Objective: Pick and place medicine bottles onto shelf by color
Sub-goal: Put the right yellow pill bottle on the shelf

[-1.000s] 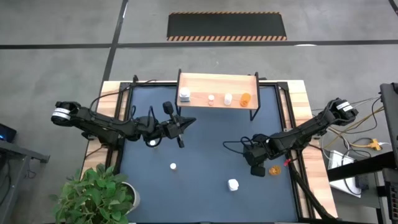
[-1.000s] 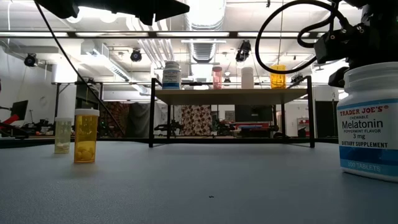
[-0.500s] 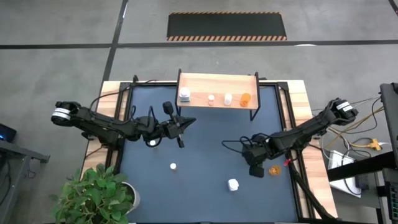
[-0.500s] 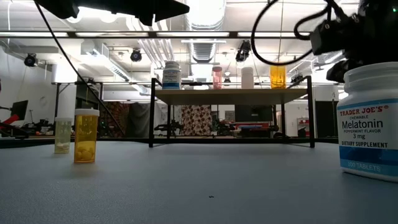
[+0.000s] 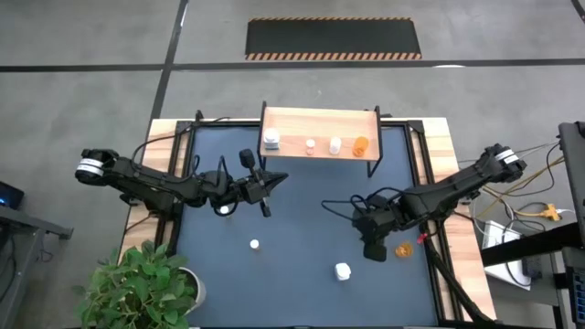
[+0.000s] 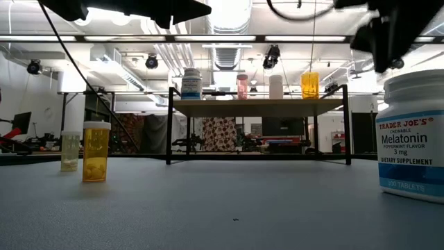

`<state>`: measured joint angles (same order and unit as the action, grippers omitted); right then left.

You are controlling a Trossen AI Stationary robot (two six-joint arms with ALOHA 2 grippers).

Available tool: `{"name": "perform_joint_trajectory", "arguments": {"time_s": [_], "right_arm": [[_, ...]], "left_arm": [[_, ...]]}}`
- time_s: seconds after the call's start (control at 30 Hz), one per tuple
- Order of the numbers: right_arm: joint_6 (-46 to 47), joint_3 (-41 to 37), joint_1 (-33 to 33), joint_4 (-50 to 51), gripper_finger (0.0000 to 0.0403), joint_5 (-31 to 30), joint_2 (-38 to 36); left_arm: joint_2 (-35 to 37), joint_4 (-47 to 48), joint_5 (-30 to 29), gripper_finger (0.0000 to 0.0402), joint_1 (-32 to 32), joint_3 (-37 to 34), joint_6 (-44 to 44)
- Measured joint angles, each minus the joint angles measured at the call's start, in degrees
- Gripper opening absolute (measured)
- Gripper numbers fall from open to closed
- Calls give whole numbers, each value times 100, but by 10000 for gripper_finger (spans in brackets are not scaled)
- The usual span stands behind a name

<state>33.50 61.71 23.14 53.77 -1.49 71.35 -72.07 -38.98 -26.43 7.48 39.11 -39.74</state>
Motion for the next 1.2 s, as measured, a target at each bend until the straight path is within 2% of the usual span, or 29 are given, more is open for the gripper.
{"name": "perform_joint_trajectory", "arguments": {"time_s": [0.3, 0.43, 0.6, 0.87, 1.0, 1.2], "right_arm": [[-80, 1200, -2, 374, 150, -307, 38], [-107, 1373, 22, 693, 152, -543, 87], [83, 928, 93, 985, 185, -595, 190], [-55, -403, 293, 564, 253, -453, 188], [-91, -943, 286, 97, 258, -455, 184], [-303, -1426, 285, -732, 241, -455, 184]], "left_arm": [[0, 1, -1, 0, -1, 0, 1], [0, 2, -1, 0, 1, 0, 0], [0, 2, -1, 0, 1, -4, 1], [0, 2, -1, 0, 1, -4, 2], [0, 2, -1, 0, 1, -7, 0], [0, 2, -1, 0, -1, -7, 2]]}}
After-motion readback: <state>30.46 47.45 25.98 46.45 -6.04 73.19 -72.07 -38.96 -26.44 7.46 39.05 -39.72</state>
